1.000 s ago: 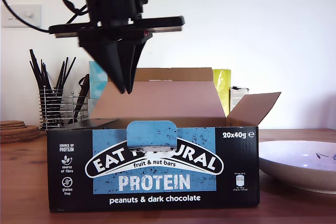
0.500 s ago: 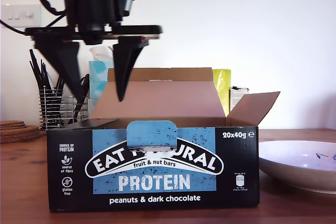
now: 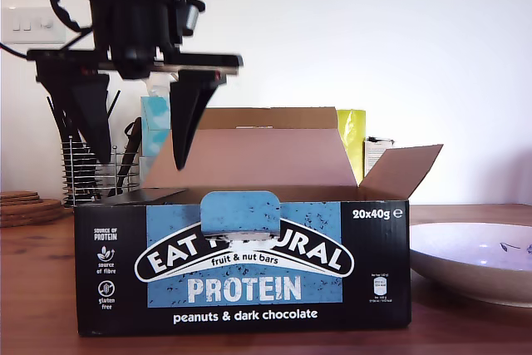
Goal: Spread the side flaps of the carton box of snackbars
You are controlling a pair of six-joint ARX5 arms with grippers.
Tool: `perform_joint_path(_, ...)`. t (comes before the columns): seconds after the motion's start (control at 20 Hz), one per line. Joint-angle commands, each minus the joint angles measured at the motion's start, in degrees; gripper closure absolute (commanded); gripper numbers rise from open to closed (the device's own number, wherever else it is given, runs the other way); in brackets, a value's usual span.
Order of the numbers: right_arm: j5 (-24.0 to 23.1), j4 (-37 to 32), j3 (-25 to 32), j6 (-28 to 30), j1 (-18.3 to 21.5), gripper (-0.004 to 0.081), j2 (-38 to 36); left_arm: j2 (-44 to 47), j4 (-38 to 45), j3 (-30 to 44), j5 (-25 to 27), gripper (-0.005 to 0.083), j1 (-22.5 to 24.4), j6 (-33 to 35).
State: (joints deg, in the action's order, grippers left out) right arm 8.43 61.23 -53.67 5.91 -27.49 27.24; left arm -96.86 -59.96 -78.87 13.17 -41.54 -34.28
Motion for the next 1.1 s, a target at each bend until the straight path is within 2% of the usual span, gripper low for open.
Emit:
perform_joint_path(0.0, 0.20, -0.50, -0.81, 0.15, -0.26, 0.0783, -0.02, -3.04, 0.22, 0.31, 0.17, 0.0131, -0.26, 0.44)
perform_joint_path(1.05, 0.20, -0.46, -0.81, 0.17, -0.26, 0.0783, -0.02, -5.88, -2.45, -1.75, 2.84, 0.0132, -0.20, 3.32)
